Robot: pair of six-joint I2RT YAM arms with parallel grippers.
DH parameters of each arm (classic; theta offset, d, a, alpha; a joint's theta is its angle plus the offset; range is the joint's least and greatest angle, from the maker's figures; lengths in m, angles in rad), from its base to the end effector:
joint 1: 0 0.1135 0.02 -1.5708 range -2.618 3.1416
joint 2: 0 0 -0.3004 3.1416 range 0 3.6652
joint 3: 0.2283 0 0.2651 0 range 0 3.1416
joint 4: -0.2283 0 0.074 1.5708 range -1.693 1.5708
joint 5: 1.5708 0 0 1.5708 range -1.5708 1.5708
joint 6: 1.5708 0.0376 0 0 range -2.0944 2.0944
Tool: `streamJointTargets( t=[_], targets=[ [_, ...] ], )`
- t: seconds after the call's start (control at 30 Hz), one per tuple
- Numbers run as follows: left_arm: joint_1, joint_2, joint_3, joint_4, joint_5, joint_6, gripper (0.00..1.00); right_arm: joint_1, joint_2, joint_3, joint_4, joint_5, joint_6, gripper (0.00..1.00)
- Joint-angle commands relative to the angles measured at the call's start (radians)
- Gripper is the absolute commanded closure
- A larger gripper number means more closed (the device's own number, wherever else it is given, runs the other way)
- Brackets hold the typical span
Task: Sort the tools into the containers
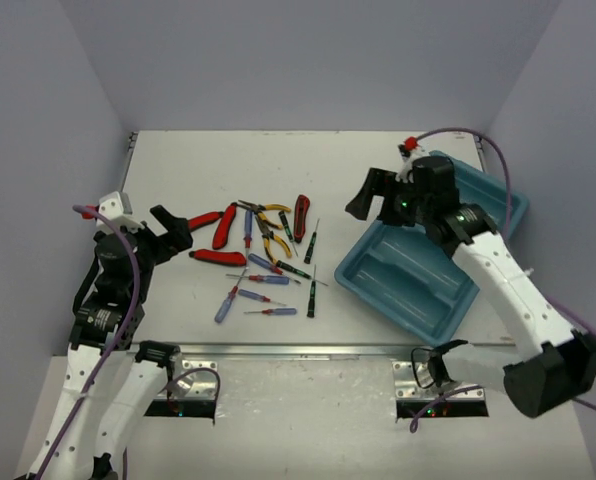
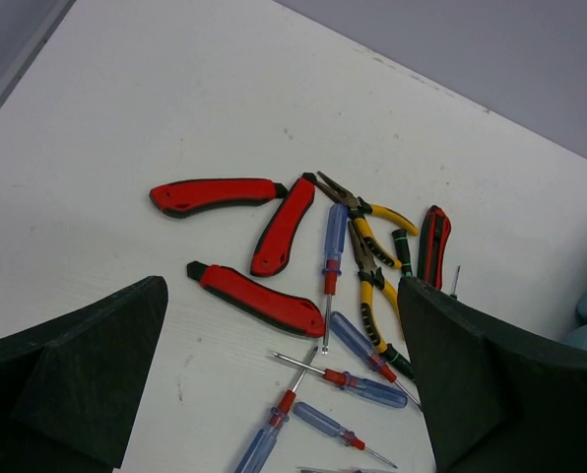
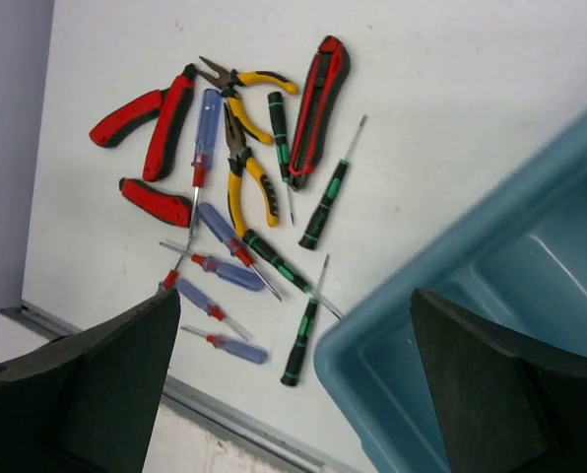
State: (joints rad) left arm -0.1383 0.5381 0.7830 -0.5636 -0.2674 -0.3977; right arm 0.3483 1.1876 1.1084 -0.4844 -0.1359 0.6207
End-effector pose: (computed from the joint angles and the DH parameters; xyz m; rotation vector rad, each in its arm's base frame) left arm 0.1031 -0.0043 0.3537 -0.4223 1.8313 -0.1156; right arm 0.2463 0.0949 0.3721 0.2182 2.2030 0.7010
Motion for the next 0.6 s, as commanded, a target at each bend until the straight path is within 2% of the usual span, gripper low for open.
streamJointTargets(
  t=[0.0, 0.13, 0.27, 0.43, 0.57],
  targets=[
    [-0.012, 0.012, -0.007, 0.051, 0.014, 0.007, 0.00, 0.109, 0.257, 0.230, 0.012, 0.177, -0.046, 0.01],
    [-0.012, 0.015, -0.008, 0.050, 0.010, 0.007, 0.00, 0.177, 0.464, 0.388, 0.014, 0.332, -0.058, 0.02],
    [-0.011, 0.014, -0.008, 0.051, 0.013, 0.007, 0.00, 0.217, 0.723, 0.591, -0.069, 0.393, -0.070, 0.11],
    [-0.011, 0.020, -0.011, 0.054, 0.015, 0.008, 0.00, 0.277, 0.930, 0.797, -0.133, 0.444, -0.108, 0.16],
    [-0.011, 0.032, -0.010, 0.053, 0.020, 0.009, 0.00, 0.280, 1.030, 0.855, -0.160, 0.482, -0.090, 0.22]
  ],
)
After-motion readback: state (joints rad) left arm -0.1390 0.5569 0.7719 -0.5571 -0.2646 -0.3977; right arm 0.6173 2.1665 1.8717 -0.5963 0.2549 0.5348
